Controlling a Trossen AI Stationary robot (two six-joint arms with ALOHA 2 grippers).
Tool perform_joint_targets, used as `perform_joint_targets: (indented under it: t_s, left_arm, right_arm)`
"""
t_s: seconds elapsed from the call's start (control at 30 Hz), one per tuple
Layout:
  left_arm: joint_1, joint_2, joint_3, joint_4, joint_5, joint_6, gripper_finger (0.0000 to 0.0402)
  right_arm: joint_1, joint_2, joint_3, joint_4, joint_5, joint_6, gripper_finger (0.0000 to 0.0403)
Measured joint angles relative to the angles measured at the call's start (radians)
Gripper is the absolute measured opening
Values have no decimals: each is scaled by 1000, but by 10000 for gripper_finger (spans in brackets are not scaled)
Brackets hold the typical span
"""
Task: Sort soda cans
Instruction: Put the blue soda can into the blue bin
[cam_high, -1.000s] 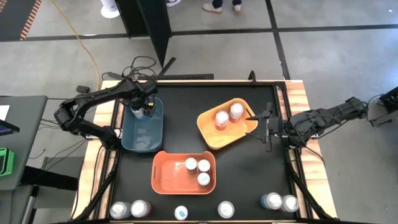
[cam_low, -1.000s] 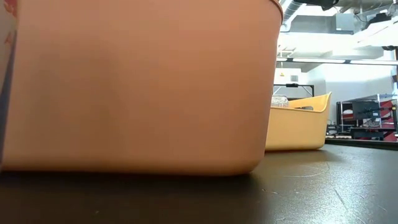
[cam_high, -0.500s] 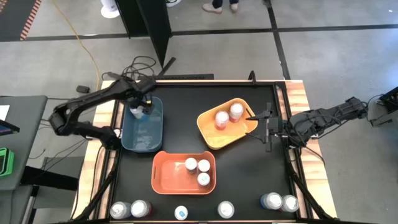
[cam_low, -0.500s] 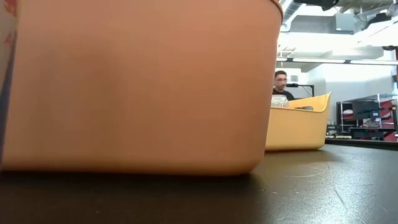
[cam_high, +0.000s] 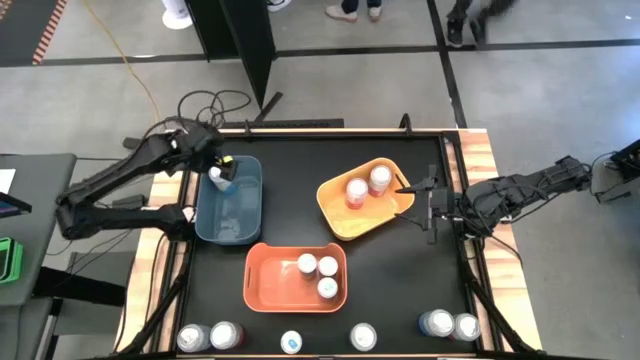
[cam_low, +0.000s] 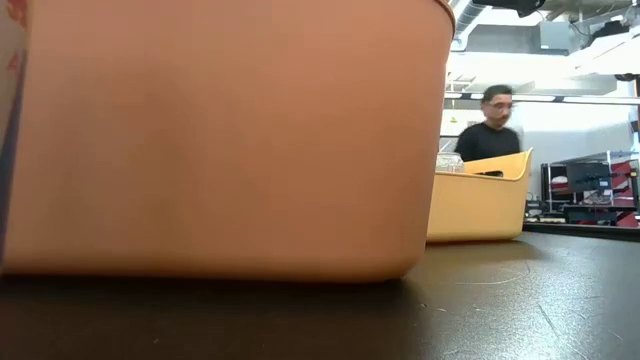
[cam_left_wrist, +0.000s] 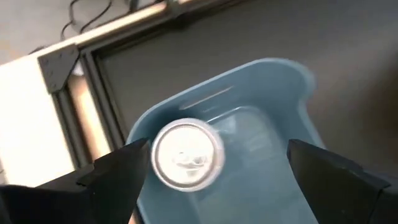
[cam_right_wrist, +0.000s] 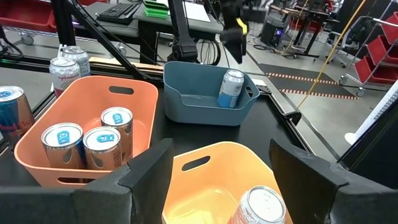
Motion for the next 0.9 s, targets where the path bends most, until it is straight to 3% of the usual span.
perform_joint_targets:
  t_s: [0.13,0.23,0.53,0.73,0.9]
  left_arm:
    - [-98,-67,0,82,18,-23,374]
    - [-209,-102,-14,235,12,-1,374]
    - [-554,-89,-107,784,-67,266,374]
    - [-696,-38,-199,1045,-90,403,374]
    - [-759,-7,-245,1089,-103,413,374]
  right_arm:
    - [0,0,0,-16,0,0,281]
    - [0,2,0,-42,0,0,281]
    - [1,130,0,50,-6,-33,282]
    - [6,246,50,-16,-48,179,313]
    - [61,357,104,-37,-159,302,366]
